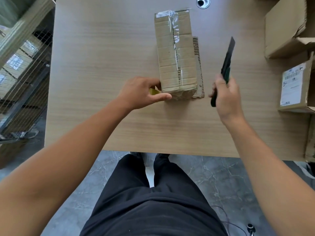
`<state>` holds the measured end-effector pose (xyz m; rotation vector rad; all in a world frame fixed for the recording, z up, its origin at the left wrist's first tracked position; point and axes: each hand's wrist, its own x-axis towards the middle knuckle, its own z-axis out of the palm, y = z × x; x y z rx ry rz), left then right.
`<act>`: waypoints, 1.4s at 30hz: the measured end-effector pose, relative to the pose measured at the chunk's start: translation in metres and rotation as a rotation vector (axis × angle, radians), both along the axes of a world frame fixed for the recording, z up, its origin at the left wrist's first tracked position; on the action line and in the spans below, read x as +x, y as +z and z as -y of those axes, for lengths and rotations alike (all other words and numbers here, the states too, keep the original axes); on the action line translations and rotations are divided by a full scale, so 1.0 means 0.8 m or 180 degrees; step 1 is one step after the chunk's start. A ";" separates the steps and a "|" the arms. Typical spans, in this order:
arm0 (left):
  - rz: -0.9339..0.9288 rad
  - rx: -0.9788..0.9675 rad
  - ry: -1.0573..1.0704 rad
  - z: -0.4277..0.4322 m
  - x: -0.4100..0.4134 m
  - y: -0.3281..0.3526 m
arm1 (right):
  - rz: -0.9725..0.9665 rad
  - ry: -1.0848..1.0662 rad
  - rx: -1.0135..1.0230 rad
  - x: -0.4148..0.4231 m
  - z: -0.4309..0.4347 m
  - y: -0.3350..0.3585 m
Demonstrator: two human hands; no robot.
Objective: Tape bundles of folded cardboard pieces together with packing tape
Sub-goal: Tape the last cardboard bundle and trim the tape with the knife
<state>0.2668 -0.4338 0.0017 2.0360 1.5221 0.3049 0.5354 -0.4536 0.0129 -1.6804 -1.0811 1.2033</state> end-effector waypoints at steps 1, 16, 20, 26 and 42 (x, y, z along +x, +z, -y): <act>-0.0022 0.0008 -0.0007 0.000 0.003 0.000 | -0.0036 0.0111 0.0034 -0.006 0.001 0.016; 0.1227 -0.0850 0.0252 -0.010 -0.020 0.004 | 0.1917 0.1690 -0.0520 -0.086 0.008 0.061; 0.0996 -0.0416 0.0399 -0.003 -0.017 -0.001 | 0.2082 0.2029 -0.0717 -0.086 0.011 0.067; 0.0116 -0.0733 0.0244 -0.017 -0.016 0.006 | 0.2282 0.2309 -0.1170 -0.093 0.008 0.074; -0.0741 0.0597 0.0520 0.058 -0.093 -0.003 | 0.3457 0.2250 0.0274 -0.087 0.051 0.001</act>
